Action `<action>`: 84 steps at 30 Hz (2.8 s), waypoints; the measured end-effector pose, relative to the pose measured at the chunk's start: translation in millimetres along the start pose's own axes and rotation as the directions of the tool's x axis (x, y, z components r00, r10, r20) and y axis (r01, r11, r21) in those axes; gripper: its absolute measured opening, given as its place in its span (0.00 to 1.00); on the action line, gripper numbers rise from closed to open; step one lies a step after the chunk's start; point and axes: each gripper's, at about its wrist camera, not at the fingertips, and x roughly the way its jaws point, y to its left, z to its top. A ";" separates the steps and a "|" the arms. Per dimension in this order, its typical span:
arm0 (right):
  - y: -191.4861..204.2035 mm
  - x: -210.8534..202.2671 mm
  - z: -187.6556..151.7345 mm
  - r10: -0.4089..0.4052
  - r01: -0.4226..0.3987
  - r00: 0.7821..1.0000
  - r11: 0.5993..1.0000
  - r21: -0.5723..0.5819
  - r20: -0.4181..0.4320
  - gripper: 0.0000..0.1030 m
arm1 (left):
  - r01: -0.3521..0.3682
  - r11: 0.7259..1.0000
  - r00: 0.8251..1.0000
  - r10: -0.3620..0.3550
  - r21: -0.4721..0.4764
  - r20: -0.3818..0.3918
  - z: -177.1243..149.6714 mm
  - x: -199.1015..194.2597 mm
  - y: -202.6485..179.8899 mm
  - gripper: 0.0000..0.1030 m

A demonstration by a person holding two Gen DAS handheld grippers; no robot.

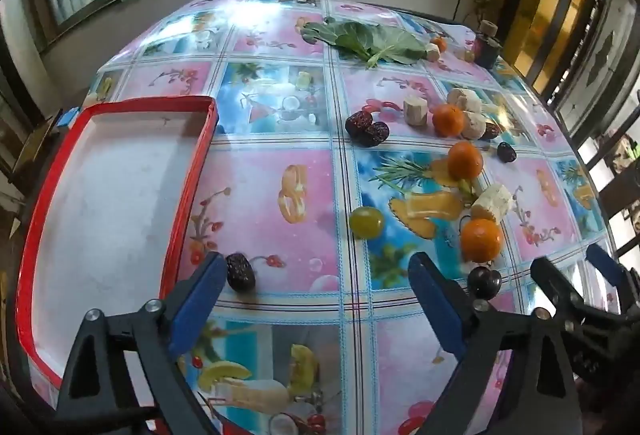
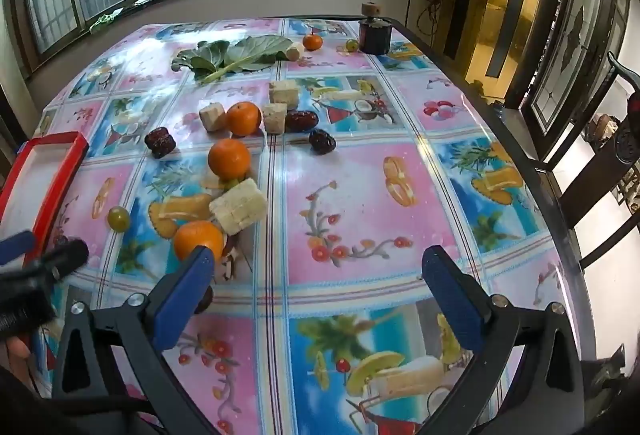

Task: Organize fruits
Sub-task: 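Move left gripper to the green grape while right gripper approaches the dark cherry, then close left gripper on the green grape while right gripper grasps the dark cherry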

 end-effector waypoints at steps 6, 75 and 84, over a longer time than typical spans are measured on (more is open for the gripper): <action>2.3 -2.7 -14.5 0.065 -0.065 0.998 0.998 0.000 -0.018 1.00 | 0.071 0.997 0.997 -0.071 -0.012 -0.017 4.7 3.2 19.1 0.89; 61.8 21.7 -26.9 0.211 -0.219 0.974 0.971 -0.094 -0.085 0.29 | 0.231 0.922 0.971 -0.199 0.311 -0.131 30.0 62.8 -31.4 0.22; 54.8 19.0 -26.9 0.235 -0.242 0.968 0.968 -0.070 -0.087 0.28 | 0.251 0.934 0.967 -0.227 0.256 -0.118 25.0 47.3 -24.0 0.22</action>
